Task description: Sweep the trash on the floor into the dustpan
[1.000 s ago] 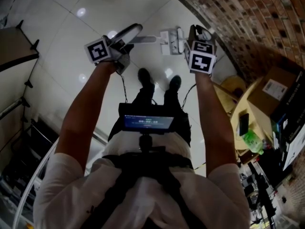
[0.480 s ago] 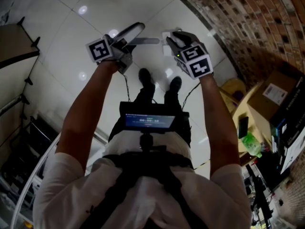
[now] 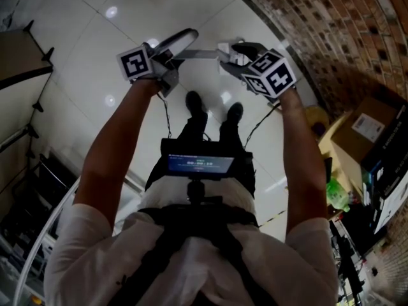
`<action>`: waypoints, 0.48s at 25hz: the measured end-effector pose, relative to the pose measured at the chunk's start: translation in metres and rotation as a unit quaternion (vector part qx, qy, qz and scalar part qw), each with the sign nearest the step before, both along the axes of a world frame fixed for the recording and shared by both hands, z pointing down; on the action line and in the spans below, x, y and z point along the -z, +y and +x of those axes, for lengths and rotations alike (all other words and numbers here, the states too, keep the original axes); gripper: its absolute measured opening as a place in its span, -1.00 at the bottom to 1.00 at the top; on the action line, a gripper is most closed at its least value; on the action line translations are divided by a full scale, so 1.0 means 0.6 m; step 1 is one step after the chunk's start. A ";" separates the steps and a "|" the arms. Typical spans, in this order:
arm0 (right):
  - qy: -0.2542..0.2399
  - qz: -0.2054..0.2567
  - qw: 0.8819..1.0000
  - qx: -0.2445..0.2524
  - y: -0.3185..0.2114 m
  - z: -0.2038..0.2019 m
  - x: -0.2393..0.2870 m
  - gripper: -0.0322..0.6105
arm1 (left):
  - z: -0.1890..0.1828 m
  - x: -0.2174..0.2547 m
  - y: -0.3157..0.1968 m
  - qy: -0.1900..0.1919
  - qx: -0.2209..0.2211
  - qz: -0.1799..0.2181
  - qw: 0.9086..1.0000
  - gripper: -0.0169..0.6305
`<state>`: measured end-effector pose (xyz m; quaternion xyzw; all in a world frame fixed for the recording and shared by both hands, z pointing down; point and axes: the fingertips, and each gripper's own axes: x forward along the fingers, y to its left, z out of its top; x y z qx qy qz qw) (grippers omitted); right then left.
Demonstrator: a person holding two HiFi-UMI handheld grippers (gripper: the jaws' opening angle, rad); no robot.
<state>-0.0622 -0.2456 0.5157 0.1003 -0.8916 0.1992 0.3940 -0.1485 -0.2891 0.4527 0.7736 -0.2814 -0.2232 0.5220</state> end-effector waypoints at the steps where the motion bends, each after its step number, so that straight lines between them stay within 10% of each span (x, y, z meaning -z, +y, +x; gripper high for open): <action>1: 0.009 0.003 1.000 0.006 0.002 0.001 -0.005 -0.12 | 0.000 -0.001 -0.001 -0.001 -0.001 -0.001 1.000 -0.17; 12: 0.039 0.023 0.998 -0.053 -0.006 0.016 -0.040 -0.12 | -0.009 -0.011 -0.002 -0.007 0.000 -0.004 1.000 -0.17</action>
